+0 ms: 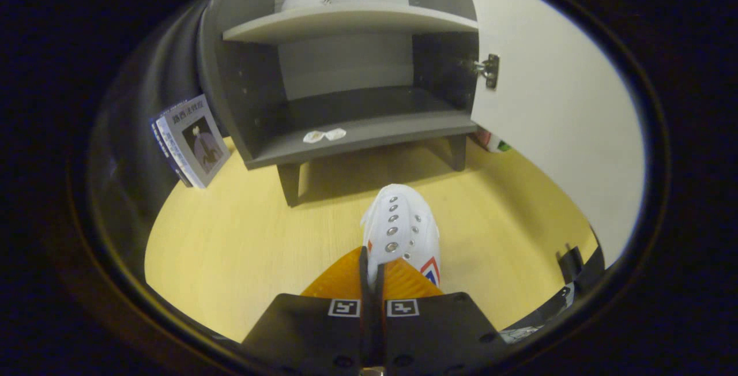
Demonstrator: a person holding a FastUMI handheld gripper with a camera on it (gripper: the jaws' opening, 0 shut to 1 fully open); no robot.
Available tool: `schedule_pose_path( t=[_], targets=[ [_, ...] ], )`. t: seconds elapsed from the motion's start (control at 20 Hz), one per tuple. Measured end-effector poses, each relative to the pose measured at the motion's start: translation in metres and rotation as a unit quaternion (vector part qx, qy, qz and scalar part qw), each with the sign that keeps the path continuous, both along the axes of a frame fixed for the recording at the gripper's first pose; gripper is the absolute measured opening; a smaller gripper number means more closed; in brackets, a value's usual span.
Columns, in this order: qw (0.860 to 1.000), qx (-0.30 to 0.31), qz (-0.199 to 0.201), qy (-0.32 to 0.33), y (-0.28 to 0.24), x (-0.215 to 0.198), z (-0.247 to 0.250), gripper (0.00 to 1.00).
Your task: Open the shoe cabinet door, grab the shoes and put them into the shoe cabinet, then close the shoe cabinet door.
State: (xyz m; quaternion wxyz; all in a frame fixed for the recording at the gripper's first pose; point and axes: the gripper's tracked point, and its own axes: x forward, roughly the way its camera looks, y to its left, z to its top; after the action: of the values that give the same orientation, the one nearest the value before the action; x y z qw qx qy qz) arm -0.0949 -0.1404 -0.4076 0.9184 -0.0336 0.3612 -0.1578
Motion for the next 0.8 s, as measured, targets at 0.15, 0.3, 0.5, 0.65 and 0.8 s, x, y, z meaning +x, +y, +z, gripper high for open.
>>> schedule_pose_path(
  t=[0.15, 0.3, 0.5, 0.65, 0.8],
  targets=[
    [0.999, -0.007, -0.006, -0.034, -0.001, 0.01, 0.047, 0.02],
    [0.996, -0.024, -0.005, -0.082, 0.0, 0.027, 0.101, 0.02],
    [0.989, -0.046, 0.01, -0.142, 0.011, 0.041, 0.173, 0.02],
    [0.982, -0.06, 0.015, -0.18, 0.019, 0.05, 0.218, 0.02],
    [0.978, -0.055, 0.027, -0.198, 0.026, 0.068, 0.247, 0.03]
  ],
)
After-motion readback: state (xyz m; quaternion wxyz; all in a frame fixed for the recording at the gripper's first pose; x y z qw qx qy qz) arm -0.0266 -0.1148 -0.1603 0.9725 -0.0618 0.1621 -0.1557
